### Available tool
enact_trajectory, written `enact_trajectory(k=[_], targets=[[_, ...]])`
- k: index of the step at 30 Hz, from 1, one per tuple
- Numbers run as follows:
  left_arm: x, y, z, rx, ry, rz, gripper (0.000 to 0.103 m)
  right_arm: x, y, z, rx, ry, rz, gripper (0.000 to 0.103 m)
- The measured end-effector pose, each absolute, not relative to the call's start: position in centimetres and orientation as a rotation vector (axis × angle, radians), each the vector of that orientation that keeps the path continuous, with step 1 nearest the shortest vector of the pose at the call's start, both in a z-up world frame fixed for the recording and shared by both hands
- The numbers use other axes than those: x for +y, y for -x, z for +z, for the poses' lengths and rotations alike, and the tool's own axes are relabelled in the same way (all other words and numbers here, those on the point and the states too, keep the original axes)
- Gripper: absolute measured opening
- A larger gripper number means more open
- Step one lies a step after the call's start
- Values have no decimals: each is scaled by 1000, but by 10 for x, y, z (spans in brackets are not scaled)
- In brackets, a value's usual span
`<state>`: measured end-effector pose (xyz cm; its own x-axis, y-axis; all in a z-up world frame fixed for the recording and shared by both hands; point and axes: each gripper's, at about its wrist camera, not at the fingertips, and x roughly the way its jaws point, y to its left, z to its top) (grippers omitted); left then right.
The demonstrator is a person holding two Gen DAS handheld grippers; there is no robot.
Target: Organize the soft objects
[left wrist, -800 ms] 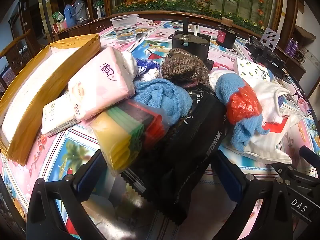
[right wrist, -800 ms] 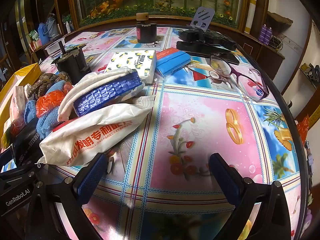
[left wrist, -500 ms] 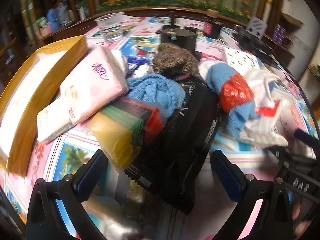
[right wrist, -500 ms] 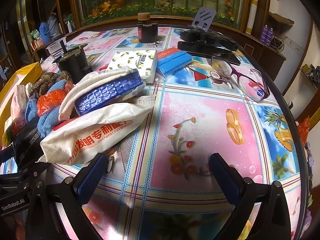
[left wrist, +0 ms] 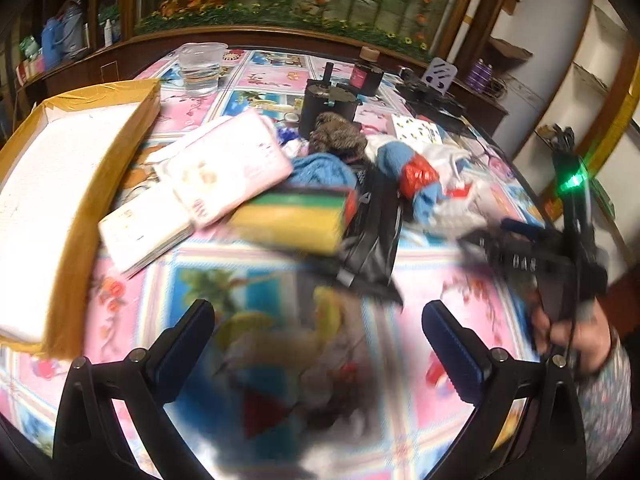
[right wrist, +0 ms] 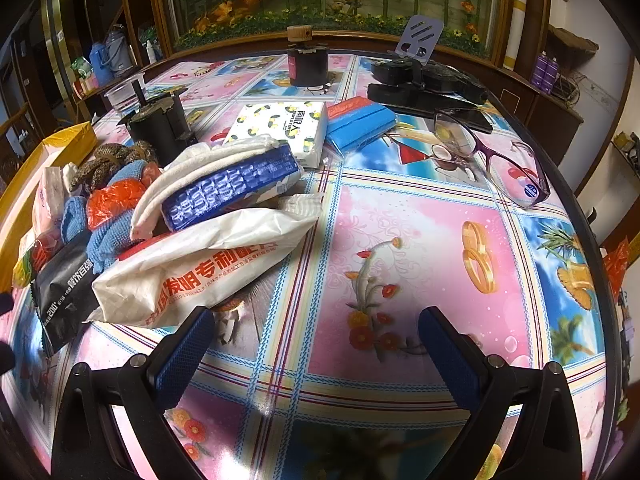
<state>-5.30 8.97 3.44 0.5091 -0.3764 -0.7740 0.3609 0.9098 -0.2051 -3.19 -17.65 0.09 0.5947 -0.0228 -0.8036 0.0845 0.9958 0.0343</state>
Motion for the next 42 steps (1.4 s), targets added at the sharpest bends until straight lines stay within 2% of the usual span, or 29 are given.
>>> enact_trajectory(k=[4,8,13,20,24,34,39,42], targets=[[122,69,47,897,16,-455,103,-180,33,3,926,-105,-49,102],[148,51,68,853,17,-415,103,-185,36,6,910,-143,-44,102],[129,2,87,899,-14,-468,103,-193,38,7,911,-221,-13,102],[95,-86,75,986,-71,-415,103,-189,41,9,909,-246,35,103],[102,-123,45,1117,52,-423,103,-190,42,9,906,-264,53,103],[70,-82,13,1226,116,-629,103,-196,43,10,899,-327,82,103],[38,-36,24,1229,117,-845,103,-202,43,11,892,-350,58,103],[52,-18,45,1169,79,-823,103,-210,45,11,885,-382,40,103]])
